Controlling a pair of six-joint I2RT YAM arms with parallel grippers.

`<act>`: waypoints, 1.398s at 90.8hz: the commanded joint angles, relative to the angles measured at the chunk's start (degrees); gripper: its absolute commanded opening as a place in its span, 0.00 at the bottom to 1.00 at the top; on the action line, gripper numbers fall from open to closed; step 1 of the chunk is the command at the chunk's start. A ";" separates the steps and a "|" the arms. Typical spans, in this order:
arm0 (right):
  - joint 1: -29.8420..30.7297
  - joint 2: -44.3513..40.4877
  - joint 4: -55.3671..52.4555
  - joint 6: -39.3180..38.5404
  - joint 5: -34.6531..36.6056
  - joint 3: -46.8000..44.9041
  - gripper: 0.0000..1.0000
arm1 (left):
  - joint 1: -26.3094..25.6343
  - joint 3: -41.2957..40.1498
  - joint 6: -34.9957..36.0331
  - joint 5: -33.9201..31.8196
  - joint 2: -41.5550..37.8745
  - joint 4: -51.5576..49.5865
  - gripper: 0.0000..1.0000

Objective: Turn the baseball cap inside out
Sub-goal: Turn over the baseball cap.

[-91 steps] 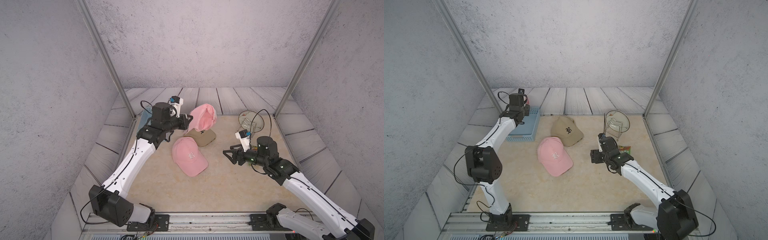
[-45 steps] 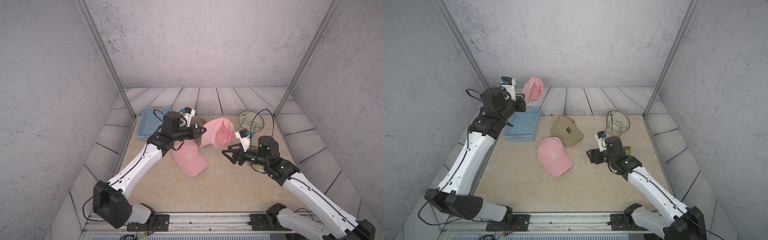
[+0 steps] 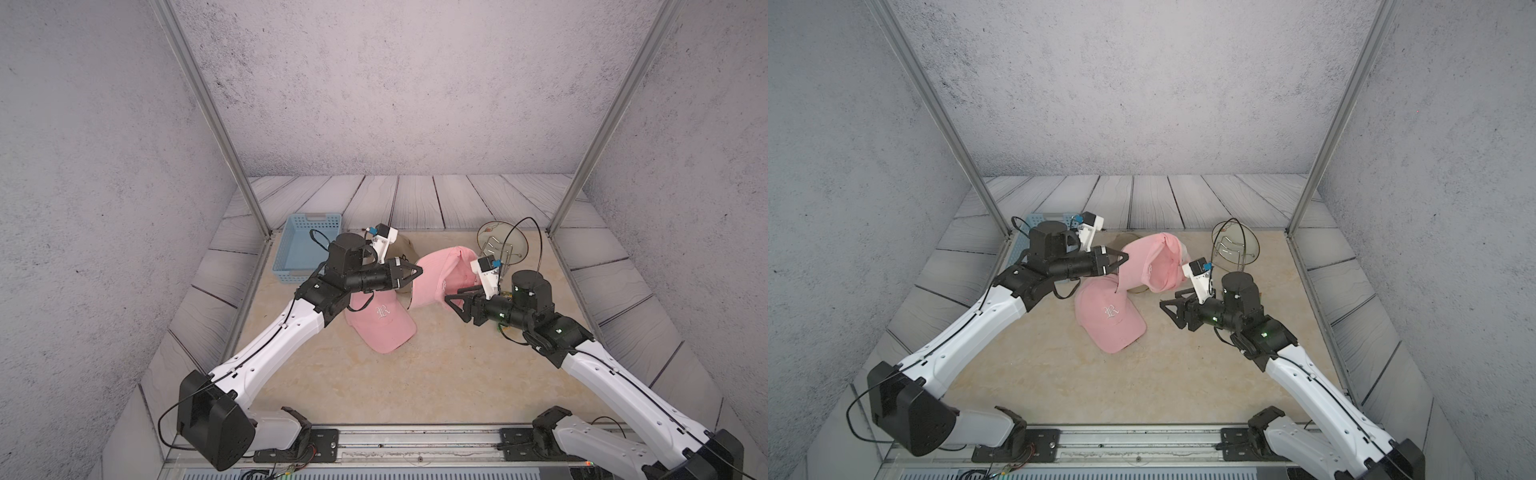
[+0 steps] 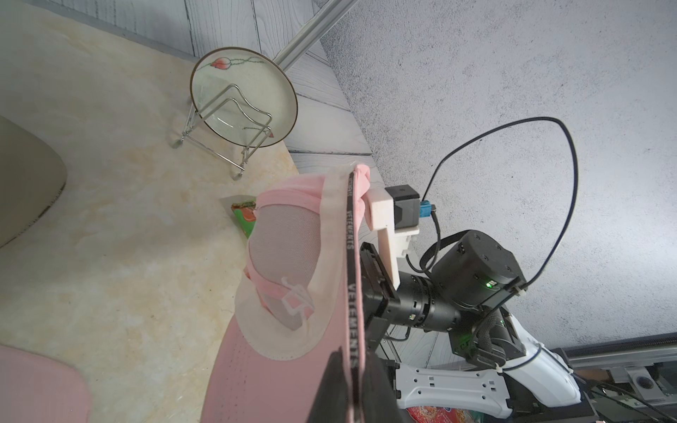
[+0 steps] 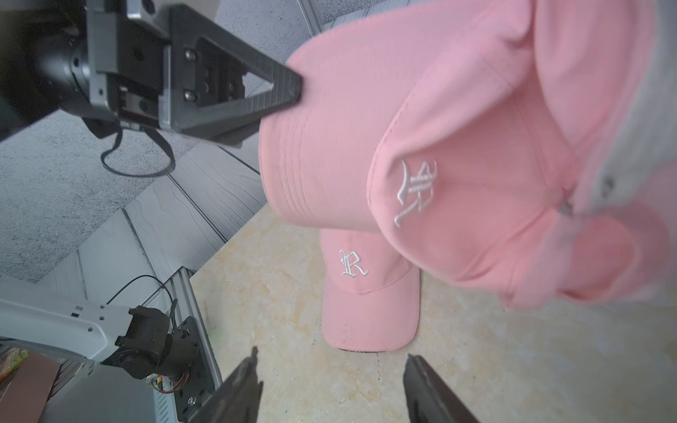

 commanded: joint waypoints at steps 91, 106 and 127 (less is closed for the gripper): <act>-0.13 10.62 6.46 4.33 21.18 -1.17 0.71 | -4.86 -9.84 -16.53 13.67 -7.99 16.23 0.00; -0.17 11.54 9.95 5.21 18.31 -2.31 0.73 | -4.94 -10.68 -19.74 15.91 -7.30 21.32 0.00; -0.16 13.77 14.16 6.00 8.28 -2.05 0.60 | -5.03 -11.10 -21.44 17.88 -6.50 24.50 0.00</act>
